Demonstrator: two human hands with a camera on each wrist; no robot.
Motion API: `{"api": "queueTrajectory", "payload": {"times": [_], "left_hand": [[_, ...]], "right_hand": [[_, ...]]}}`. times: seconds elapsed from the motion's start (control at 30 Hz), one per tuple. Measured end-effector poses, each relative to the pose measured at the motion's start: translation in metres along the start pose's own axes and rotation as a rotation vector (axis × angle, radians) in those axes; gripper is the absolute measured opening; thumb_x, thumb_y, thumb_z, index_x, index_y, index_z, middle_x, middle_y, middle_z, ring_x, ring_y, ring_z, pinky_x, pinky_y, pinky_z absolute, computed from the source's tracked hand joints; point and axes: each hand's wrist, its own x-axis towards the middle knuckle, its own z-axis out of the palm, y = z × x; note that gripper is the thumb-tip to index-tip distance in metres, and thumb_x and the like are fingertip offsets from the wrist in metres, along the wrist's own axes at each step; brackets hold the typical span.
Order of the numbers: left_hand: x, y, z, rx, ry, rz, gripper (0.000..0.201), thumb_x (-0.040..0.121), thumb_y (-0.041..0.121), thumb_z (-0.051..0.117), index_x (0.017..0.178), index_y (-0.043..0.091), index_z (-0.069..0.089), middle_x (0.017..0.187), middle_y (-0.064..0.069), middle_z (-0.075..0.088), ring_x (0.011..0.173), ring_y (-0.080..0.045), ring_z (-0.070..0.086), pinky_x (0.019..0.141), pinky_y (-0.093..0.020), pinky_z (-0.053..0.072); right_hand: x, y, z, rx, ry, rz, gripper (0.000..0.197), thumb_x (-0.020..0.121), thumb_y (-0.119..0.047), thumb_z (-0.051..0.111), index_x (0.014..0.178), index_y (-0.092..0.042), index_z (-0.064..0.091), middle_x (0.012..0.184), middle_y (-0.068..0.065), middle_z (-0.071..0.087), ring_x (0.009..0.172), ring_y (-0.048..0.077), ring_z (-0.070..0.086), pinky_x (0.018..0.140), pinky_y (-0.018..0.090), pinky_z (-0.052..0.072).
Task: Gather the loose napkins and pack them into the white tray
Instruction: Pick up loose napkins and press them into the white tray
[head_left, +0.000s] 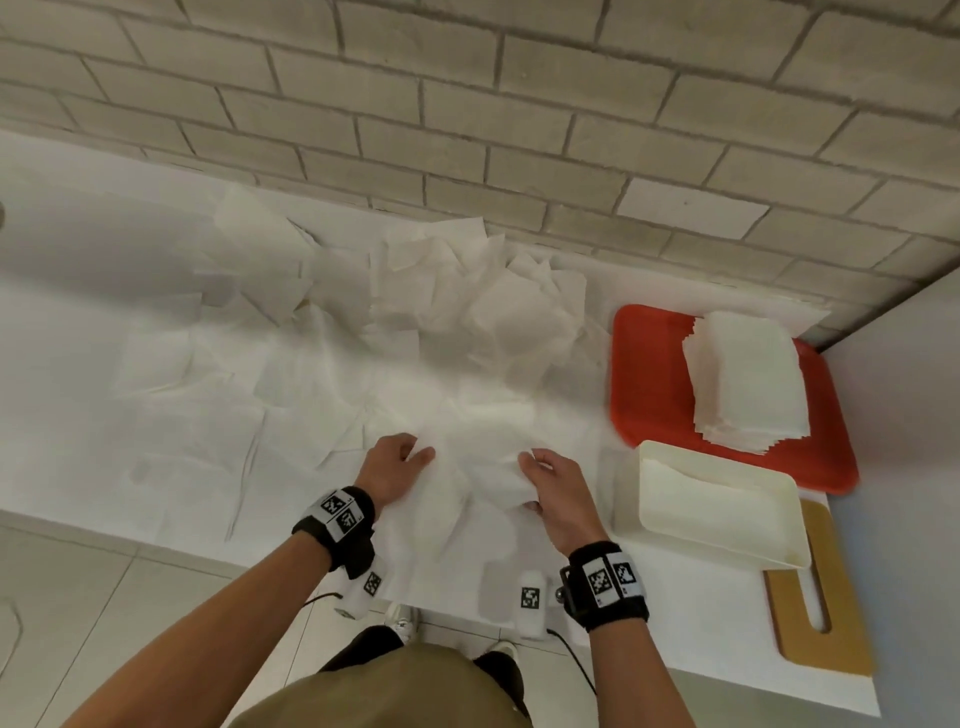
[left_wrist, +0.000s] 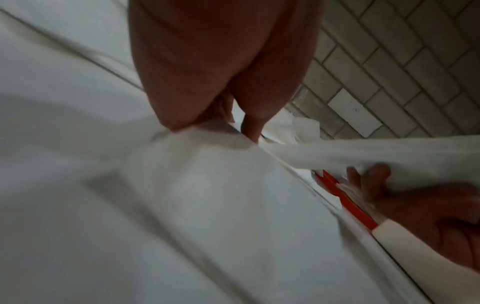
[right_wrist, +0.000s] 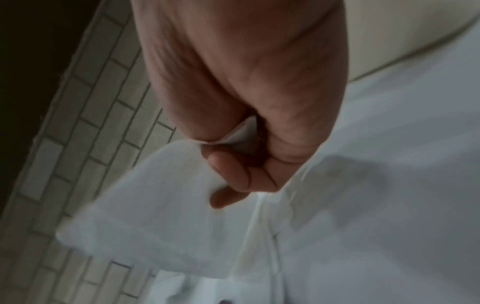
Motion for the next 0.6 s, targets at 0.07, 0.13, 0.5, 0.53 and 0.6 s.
{"api": "queueTrajectory", "payload": {"times": [0.07,0.13,0.5,0.53,0.6], "left_hand": [[0.0,-0.01,0.002,-0.052,-0.015,-0.009,0.044,0.096,0.046,0.068,0.09,0.003,0.066,0.078,-0.004,0.064,0.076,-0.023,0.061,0.073,-0.036,0.048],[-0.005,-0.011,0.003,-0.092,-0.037,-0.005,0.035,0.107,0.034,0.06,0.099,0.001,0.068,0.087,-0.008,0.07,0.082,-0.023,0.064,0.076,-0.035,0.049],[-0.031,0.007,0.011,-0.195,-0.015,-0.059,0.047,0.11,0.057,0.04,0.109,0.015,0.061,0.105,0.005,0.066,0.099,-0.017,0.063,0.088,-0.035,0.049],[-0.031,0.006,0.013,-0.158,-0.013,-0.046,0.042,0.111,0.053,0.044,0.109,0.014,0.058,0.104,0.003,0.064,0.1,-0.02,0.062,0.087,-0.036,0.048],[-0.032,0.005,0.018,-0.088,-0.024,-0.019,0.035,0.111,0.042,0.05,0.122,0.01,0.057,0.119,-0.003,0.066,0.113,-0.025,0.063,0.096,-0.04,0.051]], "right_hand": [[-0.016,0.0,0.015,0.11,0.017,-0.044,0.02,0.108,-0.027,0.066,0.115,-0.009,0.073,0.111,0.013,0.08,0.095,0.022,0.076,0.079,0.041,0.059],[-0.027,0.008,0.034,0.076,0.068,-0.08,0.016,0.109,-0.027,0.064,0.114,-0.014,0.071,0.105,0.009,0.081,0.091,0.021,0.078,0.077,0.039,0.061],[-0.05,0.051,0.092,-0.247,0.214,-0.025,0.01,0.109,-0.032,0.059,0.104,-0.024,0.06,0.098,-0.003,0.071,0.089,0.011,0.066,0.071,0.024,0.048],[-0.05,0.051,0.092,-0.276,0.201,-0.03,0.01,0.109,-0.032,0.059,0.104,-0.024,0.059,0.097,-0.004,0.07,0.088,0.012,0.066,0.072,0.025,0.049],[-0.052,0.051,0.091,-0.36,0.177,-0.048,0.011,0.11,-0.031,0.058,0.106,-0.021,0.058,0.095,-0.003,0.07,0.087,0.019,0.066,0.072,0.028,0.049]]}}
